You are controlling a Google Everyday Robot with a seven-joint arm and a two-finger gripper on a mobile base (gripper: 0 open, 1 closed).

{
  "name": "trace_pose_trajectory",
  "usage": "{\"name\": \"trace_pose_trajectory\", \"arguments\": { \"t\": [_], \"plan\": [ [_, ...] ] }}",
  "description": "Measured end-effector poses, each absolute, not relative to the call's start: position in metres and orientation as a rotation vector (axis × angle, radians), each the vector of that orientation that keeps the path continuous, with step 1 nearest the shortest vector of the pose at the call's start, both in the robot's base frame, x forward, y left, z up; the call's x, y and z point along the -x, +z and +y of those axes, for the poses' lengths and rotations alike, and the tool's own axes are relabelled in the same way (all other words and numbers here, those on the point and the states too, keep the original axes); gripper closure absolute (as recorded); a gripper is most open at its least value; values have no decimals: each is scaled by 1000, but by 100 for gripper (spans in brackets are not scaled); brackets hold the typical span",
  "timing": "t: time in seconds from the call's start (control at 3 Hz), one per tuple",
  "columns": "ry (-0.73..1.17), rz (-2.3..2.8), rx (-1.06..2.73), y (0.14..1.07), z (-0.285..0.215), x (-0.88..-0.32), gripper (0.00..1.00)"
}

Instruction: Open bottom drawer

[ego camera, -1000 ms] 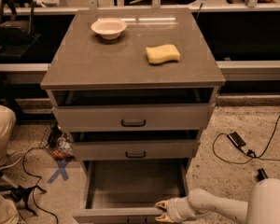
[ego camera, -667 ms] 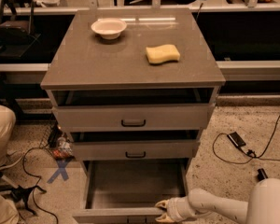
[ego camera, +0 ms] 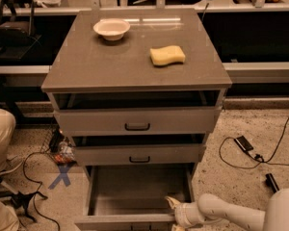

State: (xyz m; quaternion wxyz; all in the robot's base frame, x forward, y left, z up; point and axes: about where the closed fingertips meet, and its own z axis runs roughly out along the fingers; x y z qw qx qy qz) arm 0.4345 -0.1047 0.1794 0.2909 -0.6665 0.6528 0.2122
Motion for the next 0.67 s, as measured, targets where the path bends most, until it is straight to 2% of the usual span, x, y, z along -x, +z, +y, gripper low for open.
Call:
{"name": "trace_pose_trajectory", "arguments": {
  "t": [0.67],
  "plan": [
    [560,1662,1640,237,-116,-444,0]
  ]
}}
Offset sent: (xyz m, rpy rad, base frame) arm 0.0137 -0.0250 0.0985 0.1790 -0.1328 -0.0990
